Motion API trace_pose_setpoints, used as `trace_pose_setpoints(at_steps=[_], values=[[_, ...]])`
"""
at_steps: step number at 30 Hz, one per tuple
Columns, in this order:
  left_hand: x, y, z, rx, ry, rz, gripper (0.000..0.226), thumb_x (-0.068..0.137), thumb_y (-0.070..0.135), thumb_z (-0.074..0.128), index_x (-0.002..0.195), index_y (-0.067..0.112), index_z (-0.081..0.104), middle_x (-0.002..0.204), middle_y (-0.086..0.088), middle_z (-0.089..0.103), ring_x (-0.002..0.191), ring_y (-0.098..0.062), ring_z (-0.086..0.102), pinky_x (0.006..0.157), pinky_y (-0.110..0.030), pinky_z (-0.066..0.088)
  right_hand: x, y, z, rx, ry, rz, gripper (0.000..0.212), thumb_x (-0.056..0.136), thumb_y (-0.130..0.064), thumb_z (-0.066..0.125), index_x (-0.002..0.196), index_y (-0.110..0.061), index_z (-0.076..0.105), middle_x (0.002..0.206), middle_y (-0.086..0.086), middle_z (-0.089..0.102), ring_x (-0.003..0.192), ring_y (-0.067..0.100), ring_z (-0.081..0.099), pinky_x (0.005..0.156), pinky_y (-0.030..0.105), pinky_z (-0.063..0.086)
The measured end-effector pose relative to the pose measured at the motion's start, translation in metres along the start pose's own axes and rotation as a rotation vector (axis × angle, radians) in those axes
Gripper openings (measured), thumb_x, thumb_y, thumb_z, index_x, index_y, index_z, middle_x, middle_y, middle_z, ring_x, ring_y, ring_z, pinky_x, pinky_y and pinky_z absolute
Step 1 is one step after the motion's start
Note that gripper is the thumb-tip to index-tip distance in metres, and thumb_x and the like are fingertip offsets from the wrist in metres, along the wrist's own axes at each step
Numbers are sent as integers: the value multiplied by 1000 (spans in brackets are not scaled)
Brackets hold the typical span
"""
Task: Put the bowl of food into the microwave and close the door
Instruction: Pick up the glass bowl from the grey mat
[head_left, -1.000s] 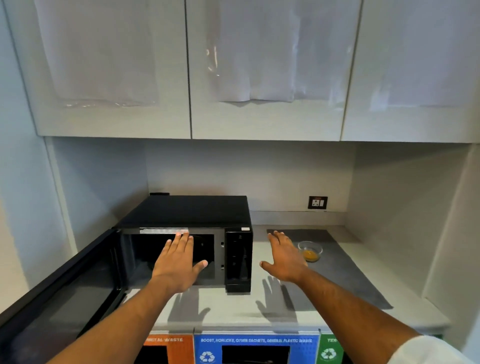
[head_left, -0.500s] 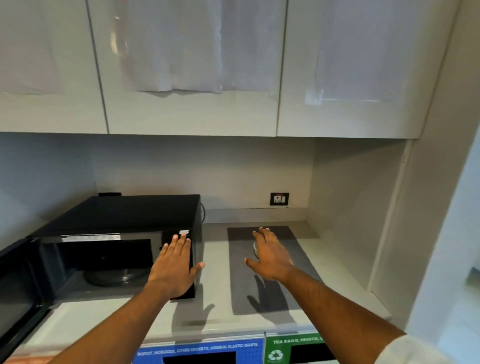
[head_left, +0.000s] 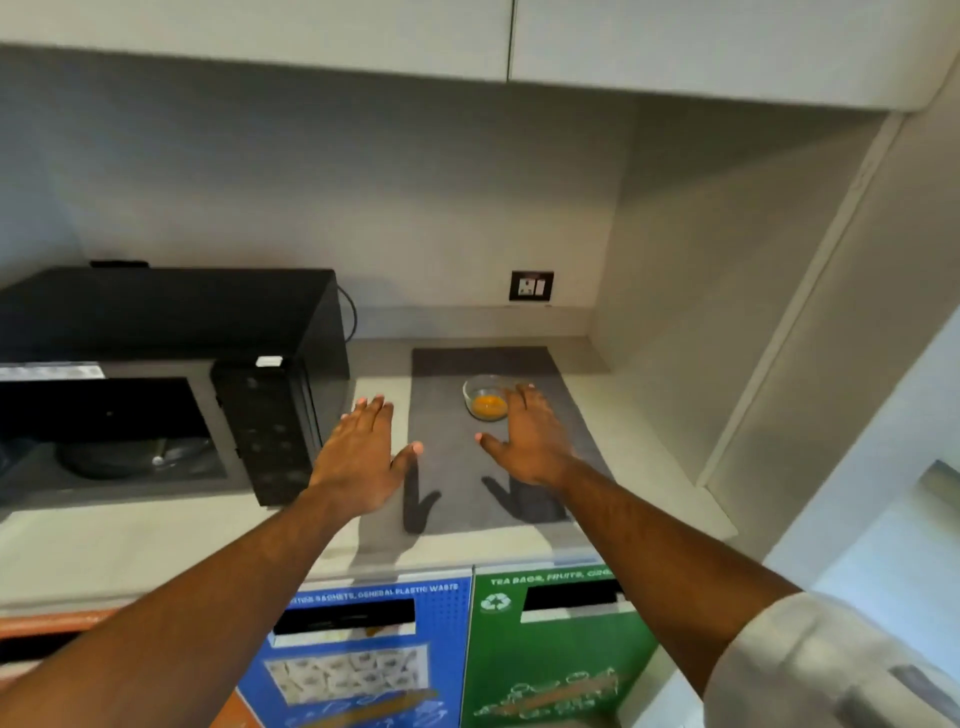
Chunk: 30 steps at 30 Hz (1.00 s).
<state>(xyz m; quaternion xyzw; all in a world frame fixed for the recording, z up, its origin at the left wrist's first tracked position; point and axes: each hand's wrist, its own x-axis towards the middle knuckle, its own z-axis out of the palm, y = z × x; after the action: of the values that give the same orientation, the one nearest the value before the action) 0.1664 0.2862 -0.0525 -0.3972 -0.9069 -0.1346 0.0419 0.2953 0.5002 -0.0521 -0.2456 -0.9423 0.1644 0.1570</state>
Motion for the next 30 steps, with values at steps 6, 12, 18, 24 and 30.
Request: trace_pose_setpoints(at_steps=[6, 12, 18, 24, 30], values=[[39, 10, 56, -138, -26, -65, 79, 97, 60, 35, 157, 14, 15, 168, -7, 12, 155, -26, 6, 124, -42, 11, 35, 39, 34, 38, 30, 63, 87, 87, -60, 67, 153, -12, 37, 160, 15, 40, 148, 35, 36, 120, 45, 36], [95, 18, 130, -371, -53, -173, 68, 97, 55, 44, 150, 14, 33, 159, -11, 37, 148, -32, 32, 119, -46, 31, 80, 88, 89, 149, 62, 133, 77, 85, -54, 72, 146, -13, 47, 147, 15, 51, 133, 33, 53, 111, 42, 46], [148, 24, 178, -704, -69, -311, 60, 98, 49, 48, 149, 19, 37, 153, -10, 45, 138, -30, 46, 108, -36, 36, 122, 122, 123, 424, 37, 223, 79, 89, -51, 72, 151, -13, 41, 158, 14, 42, 139, 31, 52, 111, 50, 48], [198, 35, 214, -911, -34, -335, 52, 102, 42, 43, 147, 15, 40, 149, -9, 49, 135, -25, 47, 102, -26, 33, 162, 136, 154, 644, 59, 305, 58, 98, -43, 63, 145, -14, 46, 144, 11, 57, 129, 24, 56, 109, 39, 48], [258, 30, 234, -1179, 74, -340, 37, 103, 29, 44, 131, 6, 52, 118, -6, 59, 107, -17, 56, 95, -27, 44, 214, 141, 176, 844, 122, 439, 28, 106, -37, 47, 124, -16, 54, 117, 12, 60, 107, 25, 58, 98, 43, 50]])
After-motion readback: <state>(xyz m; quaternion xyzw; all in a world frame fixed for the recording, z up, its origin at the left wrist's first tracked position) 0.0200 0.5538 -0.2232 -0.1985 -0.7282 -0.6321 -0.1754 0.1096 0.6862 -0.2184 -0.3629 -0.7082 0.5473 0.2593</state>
